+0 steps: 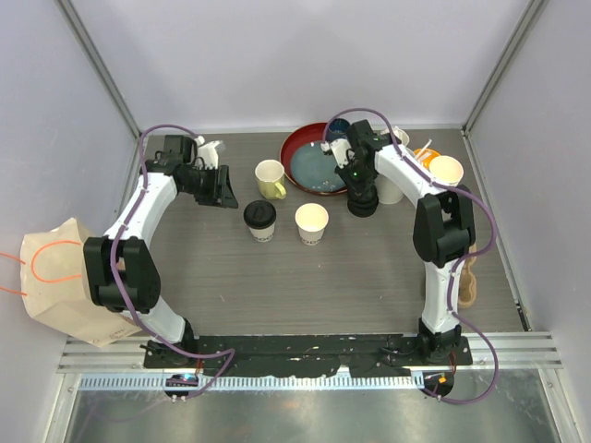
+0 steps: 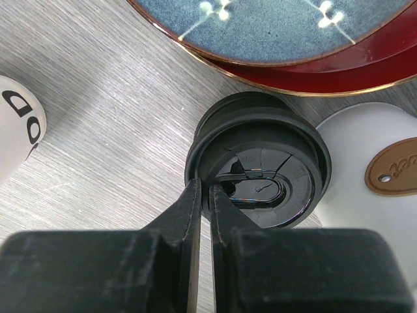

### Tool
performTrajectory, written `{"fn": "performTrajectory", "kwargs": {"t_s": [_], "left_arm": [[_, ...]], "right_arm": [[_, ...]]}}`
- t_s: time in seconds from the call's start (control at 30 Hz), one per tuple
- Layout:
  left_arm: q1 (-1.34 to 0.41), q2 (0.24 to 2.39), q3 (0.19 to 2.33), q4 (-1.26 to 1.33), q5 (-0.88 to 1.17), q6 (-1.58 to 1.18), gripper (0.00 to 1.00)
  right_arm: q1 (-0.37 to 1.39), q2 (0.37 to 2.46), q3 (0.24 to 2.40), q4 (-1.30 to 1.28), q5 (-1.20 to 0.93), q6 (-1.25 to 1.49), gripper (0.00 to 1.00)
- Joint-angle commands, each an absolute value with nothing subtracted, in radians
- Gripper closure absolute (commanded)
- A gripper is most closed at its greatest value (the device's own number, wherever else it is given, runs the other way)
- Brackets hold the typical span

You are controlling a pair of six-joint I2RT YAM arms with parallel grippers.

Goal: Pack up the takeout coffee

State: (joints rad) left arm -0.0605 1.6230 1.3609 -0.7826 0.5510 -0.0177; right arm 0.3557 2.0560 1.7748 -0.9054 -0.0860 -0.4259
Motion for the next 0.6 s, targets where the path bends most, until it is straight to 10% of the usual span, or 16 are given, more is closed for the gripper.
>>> {"fn": "performTrajectory", "kwargs": {"t_s": [0.0,0.57], "left_arm": [[-0.057,1.609,1.379,-0.793,0.578,-0.005,0.53],[-0.066,1.525,1.456,-0.831,0.564,-0.005,0.44]], "right_arm": [[0.351,1.994,1.836,-0.92,-0.092,-0.394,0.98],[0.592,1.764,1.75,-0.916,-0.219,-0.221,0.99]]}}
